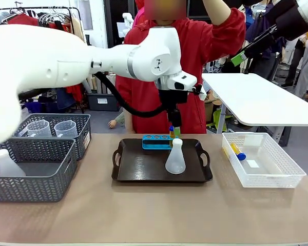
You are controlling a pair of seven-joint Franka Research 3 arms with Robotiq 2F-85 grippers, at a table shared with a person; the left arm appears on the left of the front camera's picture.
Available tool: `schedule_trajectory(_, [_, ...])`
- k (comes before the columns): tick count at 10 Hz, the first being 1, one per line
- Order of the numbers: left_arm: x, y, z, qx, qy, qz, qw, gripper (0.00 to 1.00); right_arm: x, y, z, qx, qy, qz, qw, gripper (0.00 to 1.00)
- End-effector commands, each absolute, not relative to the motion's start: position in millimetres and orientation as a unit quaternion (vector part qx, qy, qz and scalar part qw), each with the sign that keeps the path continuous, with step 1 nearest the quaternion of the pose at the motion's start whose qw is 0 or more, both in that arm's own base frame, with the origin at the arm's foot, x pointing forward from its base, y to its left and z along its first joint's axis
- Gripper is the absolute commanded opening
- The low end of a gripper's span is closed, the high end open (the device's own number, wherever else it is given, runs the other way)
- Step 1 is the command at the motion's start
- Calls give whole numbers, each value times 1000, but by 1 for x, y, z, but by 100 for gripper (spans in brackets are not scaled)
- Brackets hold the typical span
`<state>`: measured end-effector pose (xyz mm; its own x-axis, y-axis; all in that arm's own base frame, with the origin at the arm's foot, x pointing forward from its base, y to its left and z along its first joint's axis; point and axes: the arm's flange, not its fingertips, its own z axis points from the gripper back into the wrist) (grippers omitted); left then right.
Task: Prepare the laboratory tools.
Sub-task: Pick up one Large Measuring Cup and place it on the Handle tray.
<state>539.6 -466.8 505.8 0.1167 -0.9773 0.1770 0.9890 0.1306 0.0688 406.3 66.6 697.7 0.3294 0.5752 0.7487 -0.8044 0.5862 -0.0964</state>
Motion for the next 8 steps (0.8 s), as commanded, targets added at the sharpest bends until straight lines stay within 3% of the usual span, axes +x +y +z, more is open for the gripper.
schedule_trajectory(1, [504,-423,524,-24,-94,-625,774,100,406,66,698,153,-389,431,800,100])
schedule_trajectory(6, [477,-330,581,41,-113,-482,868,100,406,66,698,153,-389,431,800,100])
schedule_trajectory(8, [495,-278,581,49,-115,-395,910,100,406,66,698,153,-389,431,800,100])
